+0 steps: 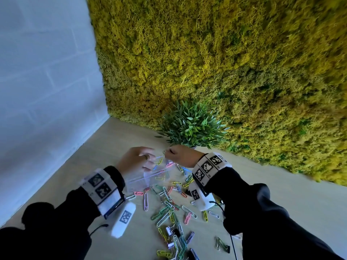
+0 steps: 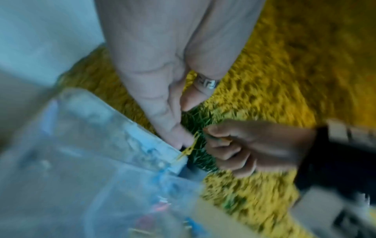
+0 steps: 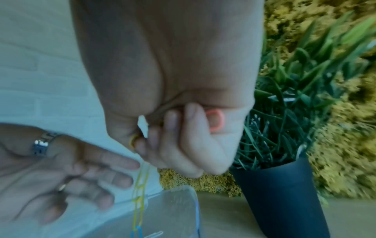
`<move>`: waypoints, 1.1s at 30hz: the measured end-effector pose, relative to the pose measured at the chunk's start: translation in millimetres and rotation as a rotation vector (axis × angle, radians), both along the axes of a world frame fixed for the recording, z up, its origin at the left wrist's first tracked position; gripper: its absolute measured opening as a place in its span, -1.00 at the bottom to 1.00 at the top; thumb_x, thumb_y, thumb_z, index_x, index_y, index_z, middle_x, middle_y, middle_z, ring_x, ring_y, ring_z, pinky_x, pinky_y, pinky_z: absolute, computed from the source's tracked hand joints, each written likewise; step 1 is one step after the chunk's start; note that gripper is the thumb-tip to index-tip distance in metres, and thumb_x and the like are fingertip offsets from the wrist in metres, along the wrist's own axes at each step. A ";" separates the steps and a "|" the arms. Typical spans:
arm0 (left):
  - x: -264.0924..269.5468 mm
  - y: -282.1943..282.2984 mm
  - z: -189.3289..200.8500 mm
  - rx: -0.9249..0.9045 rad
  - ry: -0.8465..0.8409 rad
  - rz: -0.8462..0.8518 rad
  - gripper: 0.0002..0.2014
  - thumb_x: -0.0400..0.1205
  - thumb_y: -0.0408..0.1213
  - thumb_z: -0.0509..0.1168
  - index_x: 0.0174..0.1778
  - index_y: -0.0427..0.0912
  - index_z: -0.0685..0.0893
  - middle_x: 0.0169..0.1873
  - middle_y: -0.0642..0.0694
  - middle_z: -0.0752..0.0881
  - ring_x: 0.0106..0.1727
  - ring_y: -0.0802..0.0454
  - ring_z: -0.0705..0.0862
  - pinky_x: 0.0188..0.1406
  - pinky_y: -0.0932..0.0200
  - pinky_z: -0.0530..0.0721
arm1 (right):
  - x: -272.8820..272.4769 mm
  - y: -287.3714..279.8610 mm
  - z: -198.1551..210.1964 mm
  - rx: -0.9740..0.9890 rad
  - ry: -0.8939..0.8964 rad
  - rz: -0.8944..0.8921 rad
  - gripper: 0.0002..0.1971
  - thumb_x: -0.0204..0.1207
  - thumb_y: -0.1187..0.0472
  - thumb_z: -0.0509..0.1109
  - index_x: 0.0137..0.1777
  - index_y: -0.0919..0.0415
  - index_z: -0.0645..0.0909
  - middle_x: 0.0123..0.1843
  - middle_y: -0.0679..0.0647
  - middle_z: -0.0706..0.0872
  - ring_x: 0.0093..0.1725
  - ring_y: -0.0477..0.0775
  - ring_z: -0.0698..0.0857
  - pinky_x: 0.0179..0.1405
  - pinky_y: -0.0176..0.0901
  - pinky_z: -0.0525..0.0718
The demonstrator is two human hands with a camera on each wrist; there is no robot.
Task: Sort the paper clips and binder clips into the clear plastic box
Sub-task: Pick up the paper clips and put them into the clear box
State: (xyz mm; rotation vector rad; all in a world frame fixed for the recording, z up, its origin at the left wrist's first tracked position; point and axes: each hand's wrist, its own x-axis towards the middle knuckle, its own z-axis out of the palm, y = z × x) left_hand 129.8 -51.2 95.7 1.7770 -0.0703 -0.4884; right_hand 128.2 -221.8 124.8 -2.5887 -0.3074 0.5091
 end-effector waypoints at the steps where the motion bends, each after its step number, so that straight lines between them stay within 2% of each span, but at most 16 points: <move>1: -1.4 2.1 -0.2 0.205 -0.193 -0.032 -0.60 0.60 -0.49 0.20 0.38 -0.29 0.49 0.22 -0.25 0.63 0.05 -0.05 0.62 -0.13 0.26 0.66 | 1.0 2.5 -0.9 -0.059 0.007 0.006 -0.61 0.65 0.21 0.11 -0.46 0.20 0.27 -0.49 0.09 0.31 -0.51 0.00 0.27 -0.48 -0.23 0.27; 3: -2.8 7.2 -5.3 0.581 -0.418 -0.181 -0.43 0.51 -0.32 0.35 0.47 -0.08 0.41 0.37 -0.11 0.51 0.30 -0.04 0.46 0.20 0.14 0.48 | 3.2 9.1 -6.7 -0.224 0.032 0.011 -0.73 0.65 0.17 0.12 -0.16 0.32 0.53 -0.20 0.20 0.62 -0.21 0.12 0.60 -0.16 -0.19 0.51; 5: -5.3 11.5 -14.1 0.739 -0.414 -0.269 -0.33 0.47 -0.17 0.40 0.50 0.04 0.33 0.43 0.03 0.43 0.47 -0.02 0.34 0.40 0.01 0.33 | 3.8 15.1 -13.2 -0.351 -0.006 0.005 -0.73 0.64 0.13 0.15 0.13 0.30 0.55 0.13 0.23 0.67 0.12 0.21 0.65 0.13 0.03 0.62; 6: -5.5 12.2 -19.1 0.714 -0.390 -0.272 -0.32 0.45 -0.16 0.42 0.49 0.04 0.33 0.42 0.05 0.47 0.47 0.00 0.36 0.41 0.02 0.34 | 3.8 16.4 -15.7 -0.353 -0.048 -0.019 -0.73 0.63 0.11 0.16 0.13 0.29 0.56 0.13 0.23 0.66 0.13 0.22 0.65 0.14 0.05 0.63; 9: -4.0 13.3 -28.8 0.553 -0.314 -0.253 -0.32 0.43 -0.27 0.47 0.47 -0.07 0.38 0.31 -0.03 0.60 0.26 0.02 0.58 0.17 0.23 0.46 | 2.0 21.9 -21.1 -0.118 -0.203 -0.070 -0.67 0.67 0.15 0.10 -0.29 0.29 0.47 -0.21 0.28 0.60 -0.12 0.21 0.59 -0.13 -0.05 0.51; 10: -3.7 13.0 -29.8 0.541 -0.303 -0.254 -0.31 0.42 -0.29 0.48 0.46 -0.08 0.38 0.30 -0.05 0.62 0.20 0.02 0.59 0.12 0.25 0.47 | 0.1 25.9 -24.0 -0.067 -0.278 -0.055 -0.64 0.68 0.22 0.02 -0.30 0.32 0.48 -0.20 0.35 0.58 -0.08 0.24 0.58 -0.11 0.00 0.52; 13: -3.3 12.1 -31.9 0.496 -0.331 -0.245 -0.30 0.34 -0.37 0.51 0.41 -0.10 0.45 0.25 -0.08 0.65 0.13 0.08 0.60 0.06 0.29 0.50 | -9.4 39.8 -47.6 -0.136 -0.419 -0.026 -0.49 0.52 0.30 -0.19 0.01 0.48 0.61 0.01 0.46 0.66 0.12 0.35 0.63 0.07 0.18 0.67; 14: -3.4 12.4 -33.3 0.454 -0.337 -0.228 -0.33 0.32 -0.41 0.52 0.37 -0.13 0.50 0.24 -0.09 0.66 0.17 0.07 0.62 0.08 0.29 0.53 | -13.7 42.3 -54.1 -0.156 -0.330 -0.032 -0.46 0.49 0.28 -0.20 0.07 0.44 0.63 0.04 0.39 0.68 0.10 0.32 0.65 0.08 0.15 0.68; 16: -5.0 14.1 -34.2 0.389 -0.333 -0.204 -0.38 0.27 -0.39 0.55 0.27 -0.07 0.57 0.22 -0.09 0.69 0.22 0.02 0.65 0.18 0.16 0.61 | -16.9 41.7 -68.2 -0.191 -0.456 -0.005 -0.44 0.51 0.21 -0.21 0.11 0.31 0.64 0.05 0.23 0.69 0.06 0.21 0.63 0.12 0.02 0.63; 18: -5.4 19.5 -31.0 0.293 -0.308 -0.157 -0.49 0.24 -0.37 0.56 0.05 0.12 0.61 0.14 -0.11 0.71 0.14 -0.09 0.69 0.12 0.01 0.68 | -20.3 37.8 -68.0 0.043 -0.582 -0.041 -0.49 0.60 0.10 -0.13 0.09 0.32 0.63 0.07 0.22 0.67 0.09 0.20 0.59 0.15 -0.02 0.52; 21: -1.8 35.6 -15.8 0.204 -0.277 -0.051 -0.53 0.28 -0.50 0.56 0.01 -0.04 0.59 0.06 -0.19 0.69 -0.03 -0.08 0.67 -0.04 0.14 0.64 | -20.8 31.7 -58.1 0.381 -0.811 -0.268 -0.66 0.62 0.18 0.04 -0.06 0.40 0.57 -0.08 0.29 0.62 -0.07 0.24 0.59 -0.03 0.04 0.54; 23: 3.9 54.2 -1.2 0.248 -0.290 0.026 -0.46 0.28 -0.38 0.57 0.16 -0.11 0.58 0.06 -0.13 0.68 -0.02 -0.05 0.66 0.03 0.14 0.62 | -8.0 31.7 -57.9 0.431 -0.711 -0.408 -0.68 0.63 0.19 0.02 -0.08 0.42 0.51 -0.06 0.34 0.59 -0.05 0.26 0.57 -0.04 0.08 0.52; 26: 14.9 91.3 17.6 0.329 -0.344 0.157 -0.42 0.29 -0.37 0.54 0.26 -0.20 0.60 0.05 -0.13 0.70 0.00 -0.03 0.65 0.00 0.23 0.57 | 16.3 51.3 -75.1 -0.001 -0.197 -0.296 -0.65 0.67 0.21 -0.03 0.24 0.39 0.46 0.35 0.36 0.46 0.33 0.30 0.46 0.26 0.08 0.47; 27: 19.0 103.6 21.4 0.339 -0.341 0.199 -0.36 0.22 -0.28 0.58 0.26 -0.16 0.60 0.05 -0.13 0.71 -0.02 -0.04 0.66 0.04 0.13 0.57 | 22.8 62.3 -81.6 -0.156 -0.130 -0.201 -0.62 0.67 0.15 -0.02 0.37 0.30 0.40 0.46 0.31 0.36 0.42 0.31 0.40 0.35 0.14 0.44; 29: 27.5 121.7 22.5 0.333 -0.327 0.280 -0.29 0.14 -0.17 0.61 0.25 -0.11 0.60 0.05 -0.11 0.72 -0.03 -0.09 0.69 0.10 -0.03 0.61 | 31.9 87.0 -86.5 -0.192 -0.075 -0.096 -0.52 0.65 -0.06 0.00 0.52 0.08 0.26 0.60 0.15 0.16 0.56 0.28 0.24 0.49 0.29 0.28; 33: 38.1 139.7 7.8 0.346 -0.283 0.363 -0.40 0.29 -0.31 0.59 0.26 -0.11 0.58 0.08 -0.13 0.72 -0.01 -0.10 0.69 0.10 -0.04 0.61 | 49.0 122.1 -107.8 -0.385 0.051 0.128 -0.37 0.56 -0.33 -0.07 0.61 -0.21 -0.06 0.70 -0.01 -0.21 0.66 0.22 -0.22 0.59 0.39 -0.09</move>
